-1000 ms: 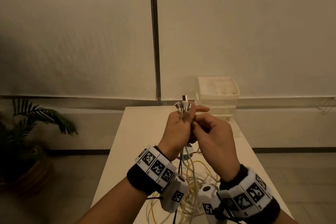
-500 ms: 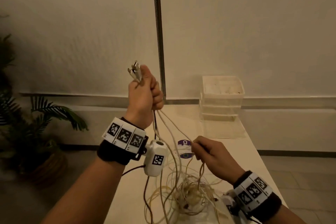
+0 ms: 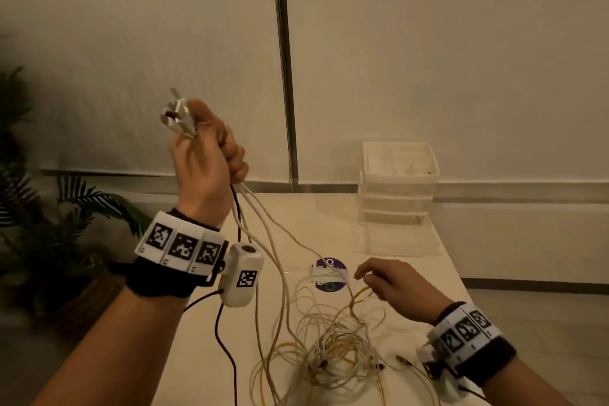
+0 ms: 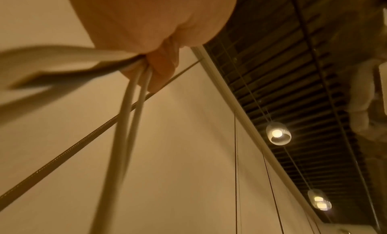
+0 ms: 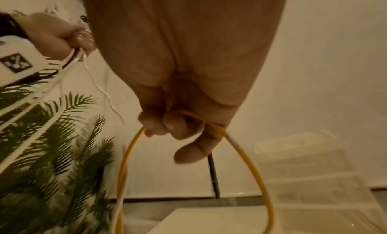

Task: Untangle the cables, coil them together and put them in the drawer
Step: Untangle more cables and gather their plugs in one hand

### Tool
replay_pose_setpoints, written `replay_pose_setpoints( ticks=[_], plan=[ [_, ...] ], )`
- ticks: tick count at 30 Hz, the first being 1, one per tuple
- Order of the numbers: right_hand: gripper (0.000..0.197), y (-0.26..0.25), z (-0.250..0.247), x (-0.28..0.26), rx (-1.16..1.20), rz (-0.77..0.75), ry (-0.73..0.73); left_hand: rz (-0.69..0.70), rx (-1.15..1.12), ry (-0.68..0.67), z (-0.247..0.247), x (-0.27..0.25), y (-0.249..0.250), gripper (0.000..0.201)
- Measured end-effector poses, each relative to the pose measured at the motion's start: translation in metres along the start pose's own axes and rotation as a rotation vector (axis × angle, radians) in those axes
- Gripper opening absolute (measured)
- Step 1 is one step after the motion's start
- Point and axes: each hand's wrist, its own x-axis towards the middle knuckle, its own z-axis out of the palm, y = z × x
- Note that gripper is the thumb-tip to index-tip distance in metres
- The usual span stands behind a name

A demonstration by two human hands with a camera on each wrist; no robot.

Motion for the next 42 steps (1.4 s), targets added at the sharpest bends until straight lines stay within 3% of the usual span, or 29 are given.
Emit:
replay_pose_setpoints(
  ticks=[4,6,9,10,12,15,19,22,25,31,33,35,36,38,40,42],
  plan=[
    [0.025,0.028,-0.019,-0.005,0.101,-0.012,0.207,0.034,0.129,-0.059,0.007,0.001,-0.007,0.054],
    [0.025,0.051,-0.027,-0.012,-0.066,0.034,0.143,0.049,0.089,-0.027,0.003,0.008,-0.003,0.055],
    [0.026,0.084,-0.017,-0.019,-0.474,0.115,-0.082,0.057,0.009,0.071,-0.002,0.021,0.003,0.055],
    [0.027,0.090,-0.010,-0.019,-0.502,0.130,-0.096,0.072,-0.013,0.095,-0.001,0.025,0.004,0.055],
    [0.026,0.099,0.001,-0.016,-0.439,0.136,-0.011,0.112,-0.097,0.110,0.001,0.030,0.007,0.055],
    [0.024,0.116,0.015,-0.014,-0.255,0.248,0.140,0.257,-0.016,0.094,0.009,0.031,0.012,0.051],
    [0.031,0.141,0.046,-0.015,-0.349,0.447,-0.069,0.348,0.011,0.140,0.015,0.029,0.014,0.049],
    [0.035,0.163,0.064,-0.031,-0.369,0.606,-0.071,0.412,0.007,0.179,0.008,0.039,0.025,0.047],
    [0.019,0.181,0.071,-0.049,-0.182,0.782,-0.096,0.407,-0.016,0.190,0.001,0.054,0.036,0.048],
    [0.019,0.182,0.066,-0.042,-0.104,0.868,0.020,0.371,0.025,0.133,0.011,0.051,0.026,0.050],
    [0.035,0.161,0.060,-0.030,-0.068,0.736,0.151,0.342,0.005,0.106,0.017,0.044,0.022,0.053],
    [0.043,0.119,0.053,-0.010,0.078,0.462,0.342,0.287,-0.001,0.063,0.024,0.036,0.014,0.053],
    [0.046,0.089,0.047,0.002,0.155,0.307,0.370,0.263,-0.008,0.038,0.027,0.033,0.010,0.052],
    [0.053,0.023,0.036,0.027,0.245,0.068,0.276,0.238,-0.026,-0.026,0.036,0.025,0.004,0.051],
    [0.056,-0.025,0.036,0.051,0.315,-0.027,0.128,0.247,-0.044,-0.099,0.045,0.019,0.003,0.053],
    [0.036,-0.045,0.043,0.069,0.350,-0.065,0.083,0.253,-0.044,-0.149,0.048,0.016,0.008,0.051]
  ],
)
